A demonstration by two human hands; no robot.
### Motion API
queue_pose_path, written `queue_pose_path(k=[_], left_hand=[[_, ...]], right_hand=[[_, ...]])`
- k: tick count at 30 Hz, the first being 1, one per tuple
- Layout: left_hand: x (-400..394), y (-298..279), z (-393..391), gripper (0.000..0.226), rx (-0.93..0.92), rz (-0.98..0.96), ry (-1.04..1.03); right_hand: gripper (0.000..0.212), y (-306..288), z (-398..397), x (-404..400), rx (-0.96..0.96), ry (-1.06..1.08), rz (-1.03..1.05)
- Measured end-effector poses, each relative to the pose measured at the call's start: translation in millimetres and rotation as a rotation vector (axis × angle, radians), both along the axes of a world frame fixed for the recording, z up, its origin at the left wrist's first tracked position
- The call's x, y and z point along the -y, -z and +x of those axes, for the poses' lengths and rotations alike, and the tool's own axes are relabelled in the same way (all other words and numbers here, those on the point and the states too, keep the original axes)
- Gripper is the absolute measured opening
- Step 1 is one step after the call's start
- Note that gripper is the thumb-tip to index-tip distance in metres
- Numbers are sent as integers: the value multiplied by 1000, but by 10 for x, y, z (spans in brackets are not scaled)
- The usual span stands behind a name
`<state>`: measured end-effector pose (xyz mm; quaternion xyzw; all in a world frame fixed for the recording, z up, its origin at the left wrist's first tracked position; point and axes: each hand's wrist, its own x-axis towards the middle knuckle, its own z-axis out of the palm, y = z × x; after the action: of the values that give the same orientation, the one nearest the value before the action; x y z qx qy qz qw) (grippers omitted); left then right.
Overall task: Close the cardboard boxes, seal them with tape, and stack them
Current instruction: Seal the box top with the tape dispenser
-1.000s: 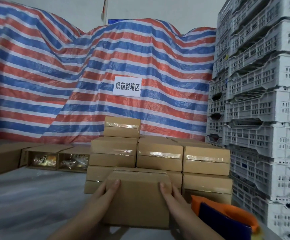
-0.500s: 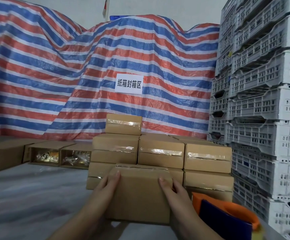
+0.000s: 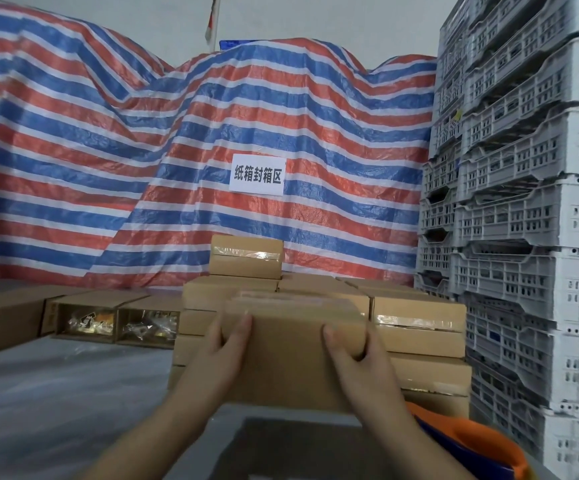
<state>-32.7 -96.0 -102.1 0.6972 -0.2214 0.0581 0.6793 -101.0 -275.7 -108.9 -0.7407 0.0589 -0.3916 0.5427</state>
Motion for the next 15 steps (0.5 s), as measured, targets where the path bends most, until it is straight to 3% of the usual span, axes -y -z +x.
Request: queue_pose_path(k=[4, 7, 10, 15], left_hand=[[138, -683, 186, 42, 189, -51, 40], [330, -1240, 442, 43, 325, -24, -6], [578, -1621, 731, 42, 371, -50, -14], [1109, -1846, 1314, 46, 364, 44, -73]], right_hand=[[55, -703, 96, 183, 163, 44, 57], [63, -1249, 288, 347, 217, 57, 136], [60, -1665, 549, 528, 186, 7, 187], [48, -1943, 1093, 965, 31, 59, 99]])
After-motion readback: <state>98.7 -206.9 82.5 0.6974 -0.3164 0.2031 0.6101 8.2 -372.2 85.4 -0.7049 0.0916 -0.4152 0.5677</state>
